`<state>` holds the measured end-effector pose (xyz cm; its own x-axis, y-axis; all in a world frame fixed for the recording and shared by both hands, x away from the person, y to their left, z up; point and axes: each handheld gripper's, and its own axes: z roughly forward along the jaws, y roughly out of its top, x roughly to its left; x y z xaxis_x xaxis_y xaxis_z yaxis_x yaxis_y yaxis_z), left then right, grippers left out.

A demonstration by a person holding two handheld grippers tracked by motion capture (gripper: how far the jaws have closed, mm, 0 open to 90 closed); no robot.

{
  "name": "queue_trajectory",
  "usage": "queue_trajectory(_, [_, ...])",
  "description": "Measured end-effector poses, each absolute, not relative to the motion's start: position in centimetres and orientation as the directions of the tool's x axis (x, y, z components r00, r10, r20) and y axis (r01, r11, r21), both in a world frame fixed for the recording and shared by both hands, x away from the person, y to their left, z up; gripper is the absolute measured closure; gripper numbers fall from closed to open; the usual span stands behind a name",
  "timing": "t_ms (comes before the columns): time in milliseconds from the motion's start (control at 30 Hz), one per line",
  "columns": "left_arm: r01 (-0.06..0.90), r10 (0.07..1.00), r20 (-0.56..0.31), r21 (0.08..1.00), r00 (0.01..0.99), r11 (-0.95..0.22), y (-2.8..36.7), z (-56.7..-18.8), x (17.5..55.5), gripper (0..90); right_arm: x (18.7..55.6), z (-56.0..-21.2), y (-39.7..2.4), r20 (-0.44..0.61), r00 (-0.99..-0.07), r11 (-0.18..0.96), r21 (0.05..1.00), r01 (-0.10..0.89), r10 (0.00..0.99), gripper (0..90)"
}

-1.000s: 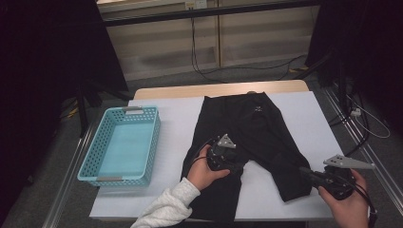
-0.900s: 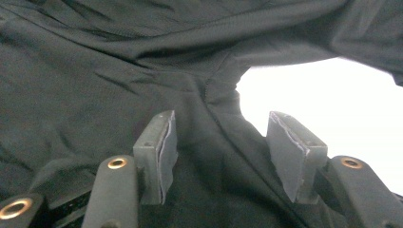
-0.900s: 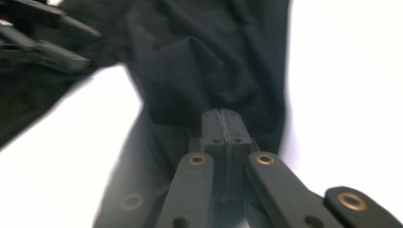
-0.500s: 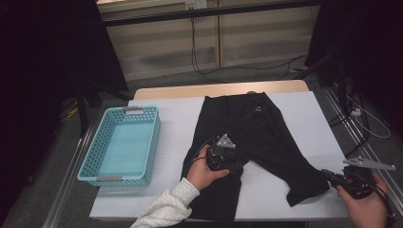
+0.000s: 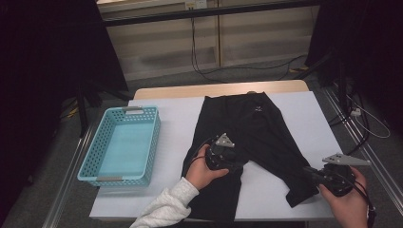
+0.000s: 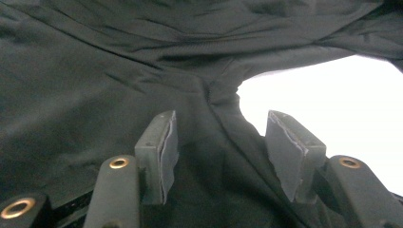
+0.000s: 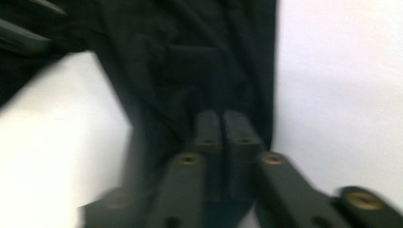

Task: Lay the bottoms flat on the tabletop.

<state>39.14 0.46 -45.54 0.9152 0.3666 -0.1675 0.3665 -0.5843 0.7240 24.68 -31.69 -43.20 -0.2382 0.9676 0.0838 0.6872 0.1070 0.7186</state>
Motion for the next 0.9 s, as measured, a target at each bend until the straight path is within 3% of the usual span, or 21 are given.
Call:
queue_trajectory(100, [0.364, 0.365, -0.169, 0.732, 0.916, -0.576, 0.5, -45.1, 39.2, 44.5, 24.5, -42.8, -31.8, 0.072, -0.245, 0.115, 0.732, 0.672, 0.967, 76.4])
queue_trajectory(333, [0.379, 0.372, -0.185, 0.736, 0.91, -0.561, 0.6, -44.8, 39.3, 36.0, 24.3, -41.5, -30.5, 0.039, -0.279, 0.149, 0.769, 0.622, 0.96, 55.9])
queue_trajectory(467, [0.383, 0.376, -0.188, 0.738, 0.907, -0.555, 0.8, -44.6, 39.4, 34.5, 24.5, -42.4, -29.3, 0.064, -0.369, 0.204, 0.741, 0.639, 0.927, 64.7])
queue_trajectory(533, [0.383, 0.377, -0.186, 0.738, 0.907, -0.556, 0.9, -44.6, 39.5, 34.2, 24.8, -43.4, -28.2, 0.069, -0.414, 0.249, 0.706, 0.664, 0.908, 63.3])
queue_trajectory(633, [0.382, 0.376, -0.186, 0.737, 0.908, -0.558, 1.0, -44.5, 39.5, 34.0, 25.1, -44.8, -26.8, -0.007, -0.43, 0.335, 0.639, 0.693, 0.903, 66.2])
queue_trajectory(700, [0.383, 0.378, -0.187, 0.741, 0.907, -0.551, 1.0, -44.4, 39.4, 34.0, 25.0, -44.9, -26.4, -0.047, -0.438, 0.361, 0.646, 0.672, 0.898, 90.0])
queue_trajectory(900, [0.382, 0.379, -0.186, 0.742, 0.907, -0.55, 1.1, -44.2, 39.4, 33.9, 25.5, -44.3, -24.6, 0.034, -0.474, 0.328, 0.678, 0.657, 0.88, 90.0])
